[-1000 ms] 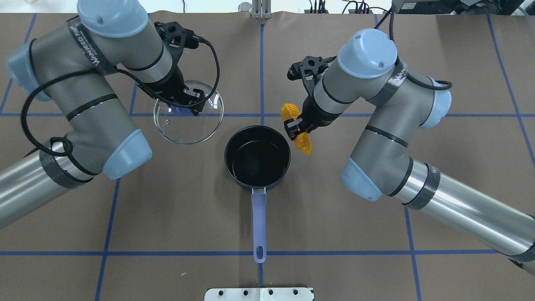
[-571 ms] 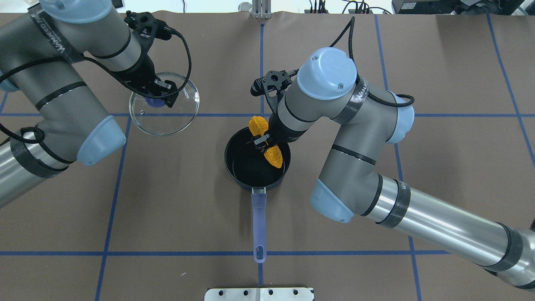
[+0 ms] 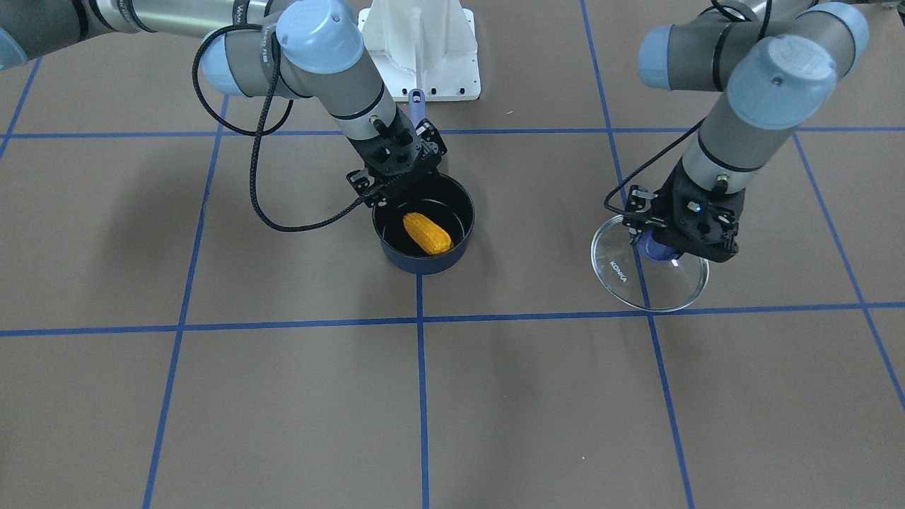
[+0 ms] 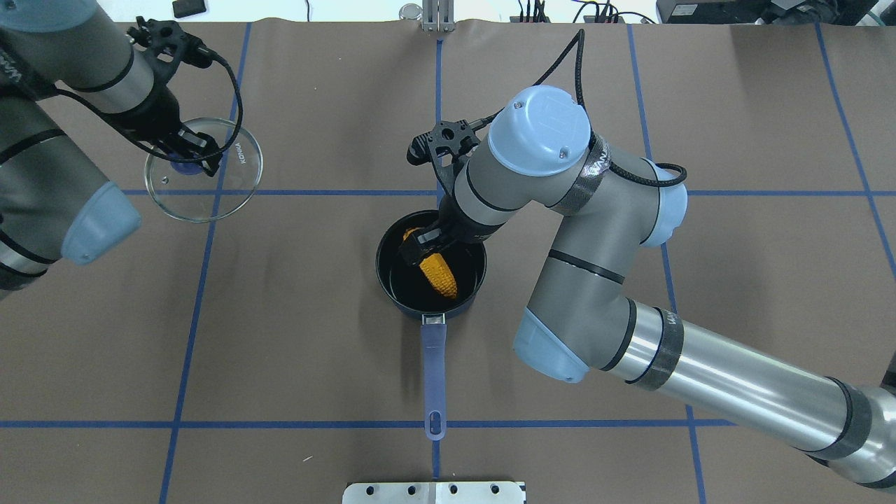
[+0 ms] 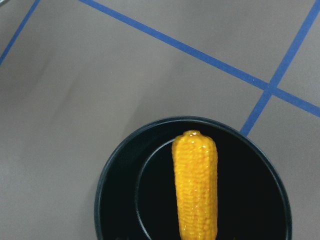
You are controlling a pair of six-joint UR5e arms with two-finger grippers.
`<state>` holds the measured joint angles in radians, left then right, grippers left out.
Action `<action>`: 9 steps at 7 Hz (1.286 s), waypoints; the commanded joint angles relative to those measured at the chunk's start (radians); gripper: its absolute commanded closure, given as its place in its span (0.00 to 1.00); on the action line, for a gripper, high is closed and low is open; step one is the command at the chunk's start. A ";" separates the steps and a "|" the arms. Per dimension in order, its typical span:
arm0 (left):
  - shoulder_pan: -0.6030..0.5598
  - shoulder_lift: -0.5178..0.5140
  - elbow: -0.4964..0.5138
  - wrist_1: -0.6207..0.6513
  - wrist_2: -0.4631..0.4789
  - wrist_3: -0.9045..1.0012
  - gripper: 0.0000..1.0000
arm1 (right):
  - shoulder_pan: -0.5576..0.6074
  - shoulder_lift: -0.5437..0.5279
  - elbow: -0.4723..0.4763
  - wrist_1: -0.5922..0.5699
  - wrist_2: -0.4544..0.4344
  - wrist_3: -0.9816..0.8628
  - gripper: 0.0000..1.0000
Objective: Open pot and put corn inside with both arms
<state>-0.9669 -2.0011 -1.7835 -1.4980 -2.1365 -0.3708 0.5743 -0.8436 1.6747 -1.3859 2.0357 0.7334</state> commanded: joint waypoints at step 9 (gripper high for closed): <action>-0.049 0.337 0.107 -0.289 -0.132 0.131 0.41 | 0.105 -0.041 0.033 0.002 0.001 0.006 0.00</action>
<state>-1.0171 -1.6638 -1.6870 -1.7869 -2.2613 -0.2386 0.6727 -0.8800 1.7073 -1.3837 2.0371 0.7406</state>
